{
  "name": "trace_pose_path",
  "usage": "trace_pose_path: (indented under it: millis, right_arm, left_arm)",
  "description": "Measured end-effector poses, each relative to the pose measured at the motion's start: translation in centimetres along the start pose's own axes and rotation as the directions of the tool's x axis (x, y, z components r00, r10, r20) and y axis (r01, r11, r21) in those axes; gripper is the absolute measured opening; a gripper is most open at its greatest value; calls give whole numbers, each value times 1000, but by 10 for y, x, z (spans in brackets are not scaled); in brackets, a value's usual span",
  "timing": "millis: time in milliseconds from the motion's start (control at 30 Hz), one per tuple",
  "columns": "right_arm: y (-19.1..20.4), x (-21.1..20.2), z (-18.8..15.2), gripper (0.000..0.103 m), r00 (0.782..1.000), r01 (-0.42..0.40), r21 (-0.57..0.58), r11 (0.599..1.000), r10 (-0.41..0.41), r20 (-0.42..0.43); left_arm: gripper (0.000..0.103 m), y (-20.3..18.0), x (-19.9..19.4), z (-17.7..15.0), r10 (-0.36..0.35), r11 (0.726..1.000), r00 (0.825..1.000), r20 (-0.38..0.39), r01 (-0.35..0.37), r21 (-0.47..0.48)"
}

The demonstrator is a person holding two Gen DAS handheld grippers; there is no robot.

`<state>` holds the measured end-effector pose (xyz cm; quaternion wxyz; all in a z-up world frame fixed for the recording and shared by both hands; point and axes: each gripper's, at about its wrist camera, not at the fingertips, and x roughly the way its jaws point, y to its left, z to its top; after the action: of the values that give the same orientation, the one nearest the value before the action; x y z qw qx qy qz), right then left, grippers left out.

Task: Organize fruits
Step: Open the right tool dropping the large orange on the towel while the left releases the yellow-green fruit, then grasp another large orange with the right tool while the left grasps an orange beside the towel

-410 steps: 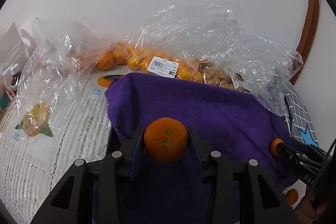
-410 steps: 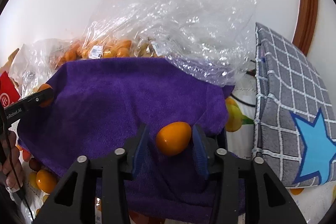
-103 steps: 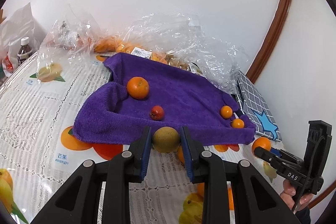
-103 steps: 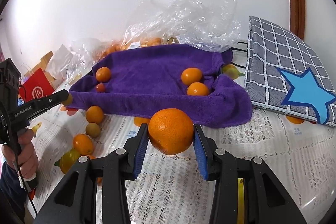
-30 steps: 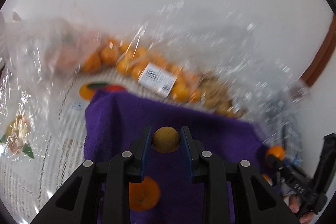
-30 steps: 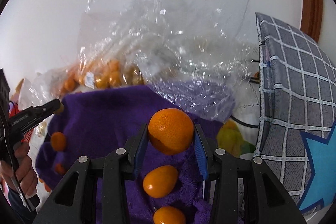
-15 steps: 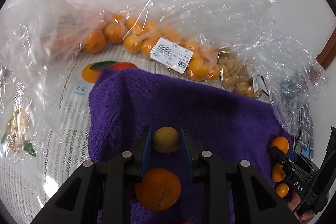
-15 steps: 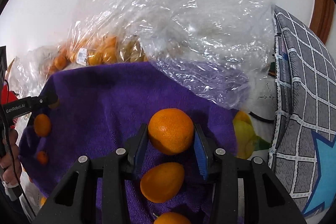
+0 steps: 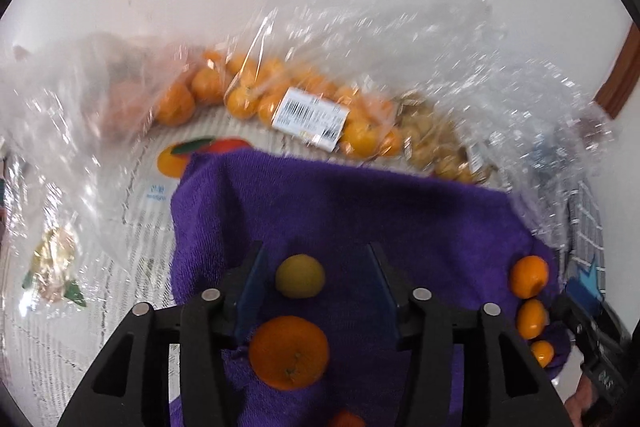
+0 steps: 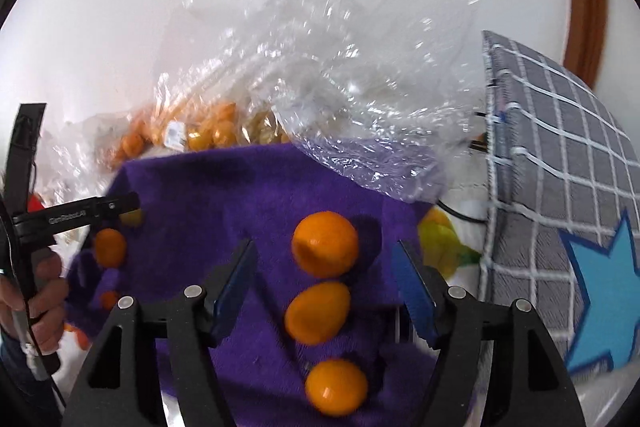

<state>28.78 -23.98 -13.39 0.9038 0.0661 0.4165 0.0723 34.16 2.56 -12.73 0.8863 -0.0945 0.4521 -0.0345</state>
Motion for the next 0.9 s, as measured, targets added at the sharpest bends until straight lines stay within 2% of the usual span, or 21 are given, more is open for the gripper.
trace_pose_path:
  millis: [133, 267, 400, 467, 567, 667, 900]
  right_arm:
    - [5, -41, -18, 69, 999, -38, -17, 999, 38, 24]
    - [15, -82, -40, 69, 997, -15, -60, 998, 20, 76]
    - [19, -114, -60, 69, 992, 6, -79, 997, 4, 127]
    - [24, -124, -71, 68, 990, -14, -93, 996, 26, 138]
    - [35, -126, -85, 64, 992, -51, -118, 992, 64, 110]
    - [50, -122, -109, 59, 988, -124, -167, 978, 138, 74]
    - [80, -111, -153, 58, 962, -272, -233, 934, 271, -38]
  left_arm:
    - [49, -11, -27, 1, -7, 999, 998, 70, 5, 36]
    - [49, -31, -62, -2, -11, 993, 986, 164, -8, 115]
    - [49, -30, -95, -28, -45, 992, 977, 211, 19, 122]
    - [49, -24, -100, -50, -34, 995, 979, 203, 14, 103]
    - [49, -12, -97, -82, -16, 994, 989, 149, -1, 113]
    - [49, 0, -98, -112, 9, 992, 988, 152, -28, 121]
    - [49, 34, -99, -174, -67, 996, 989, 128, 60, 60]
